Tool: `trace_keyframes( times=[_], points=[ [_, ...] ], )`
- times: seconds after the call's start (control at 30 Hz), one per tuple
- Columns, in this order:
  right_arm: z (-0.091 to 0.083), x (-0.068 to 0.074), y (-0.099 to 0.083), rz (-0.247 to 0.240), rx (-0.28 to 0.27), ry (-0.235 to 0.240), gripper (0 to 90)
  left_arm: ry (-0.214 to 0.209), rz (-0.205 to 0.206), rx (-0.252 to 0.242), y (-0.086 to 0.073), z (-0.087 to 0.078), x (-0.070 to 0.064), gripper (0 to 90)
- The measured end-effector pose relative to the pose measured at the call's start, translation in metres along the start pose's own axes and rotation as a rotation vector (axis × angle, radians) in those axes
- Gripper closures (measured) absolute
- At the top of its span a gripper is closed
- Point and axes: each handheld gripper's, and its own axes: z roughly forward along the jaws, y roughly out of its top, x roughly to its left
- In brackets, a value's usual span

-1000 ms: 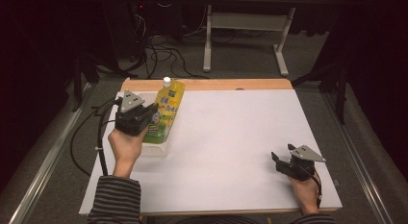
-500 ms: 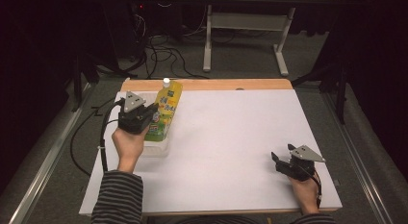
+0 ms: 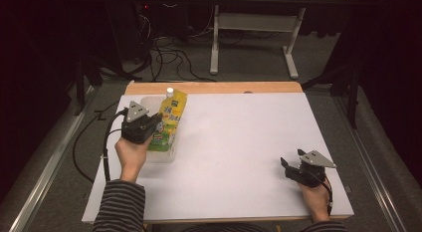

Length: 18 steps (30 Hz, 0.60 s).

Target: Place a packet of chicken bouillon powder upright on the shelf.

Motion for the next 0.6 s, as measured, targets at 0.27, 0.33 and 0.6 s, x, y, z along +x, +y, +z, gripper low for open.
trace_keyframes(
  times=[0.27, 0.33, 0.6],
  points=[
    [0.0, 0.0, 0.0, -0.006, 0.003, -0.001, 29.0, 0.007, 0.02, 0.065, 0.004, -0.004, 0.001, 89.6],
    [0.0, 0.0, 0.0, -0.004, 0.003, -0.002, 29.0, 0.009, 0.026, 0.081, 0.006, -0.005, 0.002, 89.7],
    [0.0, 0.0, 0.0, -0.001, 0.003, -0.001, 29.0, 0.012, 0.023, 0.135, 0.003, -0.014, 0.011, 89.6]
  ],
)
